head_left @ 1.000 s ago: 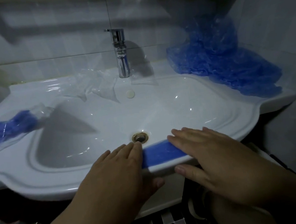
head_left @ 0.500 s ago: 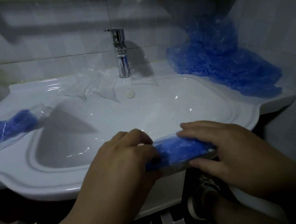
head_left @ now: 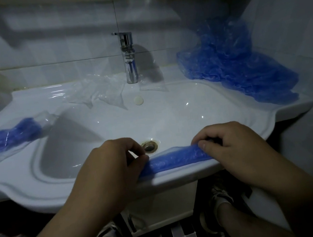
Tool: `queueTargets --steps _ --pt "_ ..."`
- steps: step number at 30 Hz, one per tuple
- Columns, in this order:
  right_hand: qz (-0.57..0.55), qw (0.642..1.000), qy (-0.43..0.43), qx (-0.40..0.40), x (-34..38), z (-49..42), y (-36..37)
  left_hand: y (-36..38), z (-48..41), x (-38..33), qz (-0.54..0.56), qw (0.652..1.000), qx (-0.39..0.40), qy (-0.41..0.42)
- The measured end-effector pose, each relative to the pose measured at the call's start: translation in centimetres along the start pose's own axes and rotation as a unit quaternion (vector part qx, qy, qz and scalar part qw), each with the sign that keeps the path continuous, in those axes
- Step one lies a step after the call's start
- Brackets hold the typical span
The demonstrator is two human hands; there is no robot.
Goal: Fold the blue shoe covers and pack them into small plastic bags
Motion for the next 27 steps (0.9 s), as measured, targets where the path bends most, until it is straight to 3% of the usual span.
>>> queueTargets --steps 7,16,18,21,24,27 --pt "0.1 0.994 0.014 -0.038 0.6 -0.2 0.6 0.1 -0.4 0.0 -0.075 0.997 -0.031 -0.003" --pt "0.106 0.994 -0.004 -0.018 0.7 -0.4 0.4 -0.6 -0.2 1.1 -0.195 0.98 -0.016 0.029" --pt "0.107 0.994 -0.008 -0.018 0.7 -0.4 0.5 -1.3 -0.3 1.1 -0.253 0.964 -0.058 0.054" --pt "0.111 0.994 -0.011 -0.01 0.8 -0.5 0.4 -2.1 0.5 -1.1 -0.185 0.961 -0.156 0.136" --pt "0.123 0.992 -0.015 0.004 0.6 -0.7 0.5 0.5 1.9 -3.8 -0.169 0.95 -0.079 0.25" --pt "0.13 0.991 -0.014 -0.001 0.6 -0.8 0.5 3.3 2.3 -3.7 -0.204 0.943 0.09 0.246"
Point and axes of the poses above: each hand's wrist, its own z-axis away from the middle knuckle, its own y-axis out of the palm, x = y × z, the point moved 3 cm from there along -z, towards the middle knuckle, and after that the axes turned 3 degrees about -x, right-handed, at the moved point
